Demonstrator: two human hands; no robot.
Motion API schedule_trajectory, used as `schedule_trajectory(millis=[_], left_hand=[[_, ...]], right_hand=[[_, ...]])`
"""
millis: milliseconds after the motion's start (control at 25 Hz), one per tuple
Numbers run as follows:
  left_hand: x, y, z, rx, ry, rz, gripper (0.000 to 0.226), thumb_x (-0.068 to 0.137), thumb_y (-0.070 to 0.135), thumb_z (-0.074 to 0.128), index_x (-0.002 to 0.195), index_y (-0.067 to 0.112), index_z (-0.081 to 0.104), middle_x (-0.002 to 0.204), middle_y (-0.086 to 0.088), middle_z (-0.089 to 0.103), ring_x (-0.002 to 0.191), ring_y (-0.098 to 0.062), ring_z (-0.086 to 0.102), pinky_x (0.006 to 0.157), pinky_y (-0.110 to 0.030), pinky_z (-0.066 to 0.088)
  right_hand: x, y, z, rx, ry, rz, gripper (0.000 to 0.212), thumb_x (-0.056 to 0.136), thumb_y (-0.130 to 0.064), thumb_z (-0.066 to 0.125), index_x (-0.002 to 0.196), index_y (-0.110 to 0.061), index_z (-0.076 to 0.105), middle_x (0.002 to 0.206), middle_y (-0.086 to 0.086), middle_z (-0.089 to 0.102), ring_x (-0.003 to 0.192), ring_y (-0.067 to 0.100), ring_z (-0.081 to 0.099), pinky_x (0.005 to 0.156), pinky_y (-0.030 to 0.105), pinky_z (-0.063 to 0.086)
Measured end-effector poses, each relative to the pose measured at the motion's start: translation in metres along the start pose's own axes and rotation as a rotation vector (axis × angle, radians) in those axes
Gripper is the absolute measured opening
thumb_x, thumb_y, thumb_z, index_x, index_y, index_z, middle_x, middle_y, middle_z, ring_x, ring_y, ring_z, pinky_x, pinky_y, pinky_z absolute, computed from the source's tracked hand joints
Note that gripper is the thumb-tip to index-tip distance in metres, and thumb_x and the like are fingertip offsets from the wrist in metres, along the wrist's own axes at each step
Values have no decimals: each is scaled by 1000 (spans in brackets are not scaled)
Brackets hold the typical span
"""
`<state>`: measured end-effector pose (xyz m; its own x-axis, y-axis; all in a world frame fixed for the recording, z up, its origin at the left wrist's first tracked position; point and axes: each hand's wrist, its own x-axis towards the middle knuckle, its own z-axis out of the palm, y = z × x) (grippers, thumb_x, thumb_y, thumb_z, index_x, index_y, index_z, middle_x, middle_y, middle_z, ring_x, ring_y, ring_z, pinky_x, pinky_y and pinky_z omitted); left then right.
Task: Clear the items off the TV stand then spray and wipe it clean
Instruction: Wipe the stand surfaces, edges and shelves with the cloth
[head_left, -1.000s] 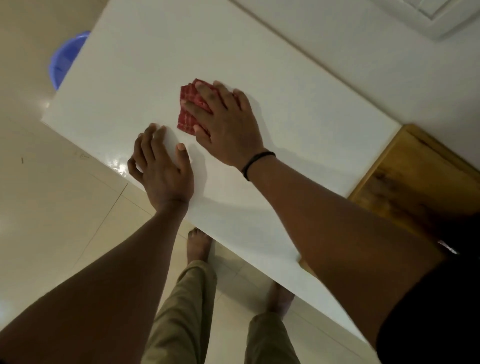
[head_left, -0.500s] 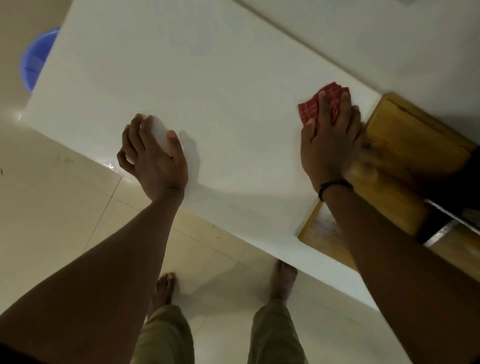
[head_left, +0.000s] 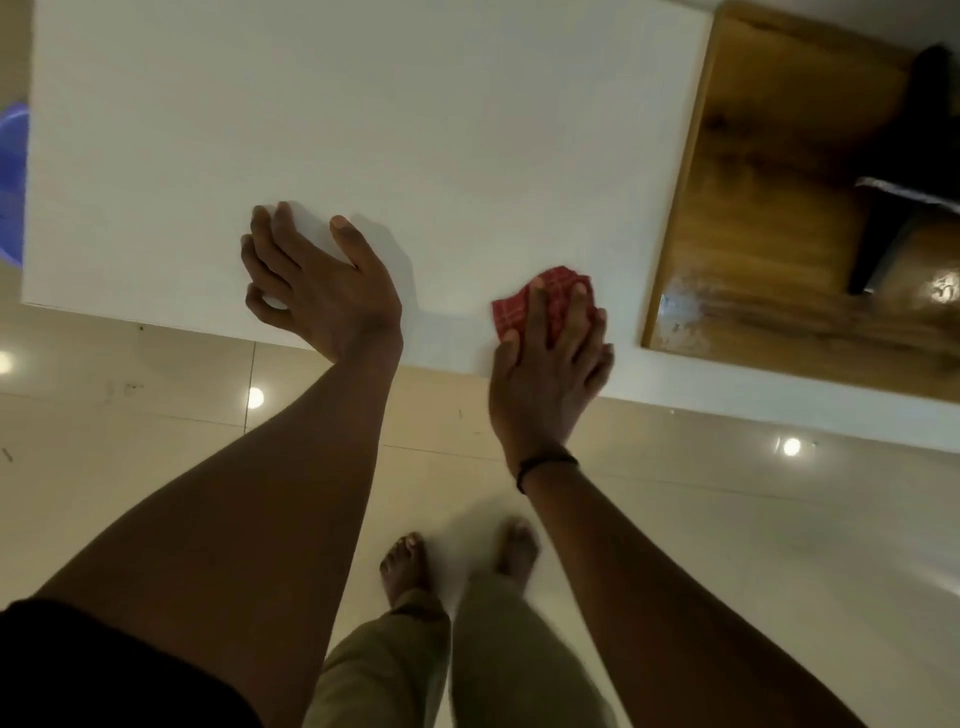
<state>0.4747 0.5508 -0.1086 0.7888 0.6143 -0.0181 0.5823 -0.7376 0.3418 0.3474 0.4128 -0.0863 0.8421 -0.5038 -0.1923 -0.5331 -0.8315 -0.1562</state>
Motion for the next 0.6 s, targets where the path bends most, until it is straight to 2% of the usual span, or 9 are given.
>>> schedule_trajectory(millis=[80,160,240,320,480,600], left_hand=[[0,1,0,21,12,-11,56,100,53,33,146,25,50,157,7,43,148,-18,35,114,-43,24],[1,2,0,17,22,-21,55,100,51,34,146,26,50,157,7,44,148,-18,35,114,-43,24],[0,2,1,24,20,-15,55,99,49,35,146,25,49,158,7,42,149,-18,34,114,-44,24],[0,2,2,36,11,-7,56,98,48,34,148,25,47,159,7,40,150,-19,31,115,-45,22],[-1,1,1,50,8,-3,59,97,48,34,150,23,45,160,5,39,151,-21,30,116,-46,21],[-2,2,0,58,-7,5,60,99,48,34,151,22,44,161,4,38,151,-21,29,116,-46,22]], right_hand=[[-8,-40,11,37,-22,-144,57,104,-44,37,159,-30,35,169,11,24,155,40,17,124,58,10],[-14,-72,19,49,-30,-259,55,106,-46,36,159,-30,36,168,10,28,155,40,20,124,57,10],[-11,-68,22,53,-29,-336,54,107,-46,39,158,-30,38,168,9,29,155,38,23,124,55,14],[-2,-30,17,49,7,-412,54,104,-46,44,156,-33,42,167,7,31,154,35,26,122,52,18],[7,61,1,14,121,-173,54,100,-45,45,152,-34,48,164,9,38,149,38,34,116,53,32],[6,63,6,-40,165,-56,54,98,-42,47,151,-32,49,163,9,40,148,37,34,114,52,32]])
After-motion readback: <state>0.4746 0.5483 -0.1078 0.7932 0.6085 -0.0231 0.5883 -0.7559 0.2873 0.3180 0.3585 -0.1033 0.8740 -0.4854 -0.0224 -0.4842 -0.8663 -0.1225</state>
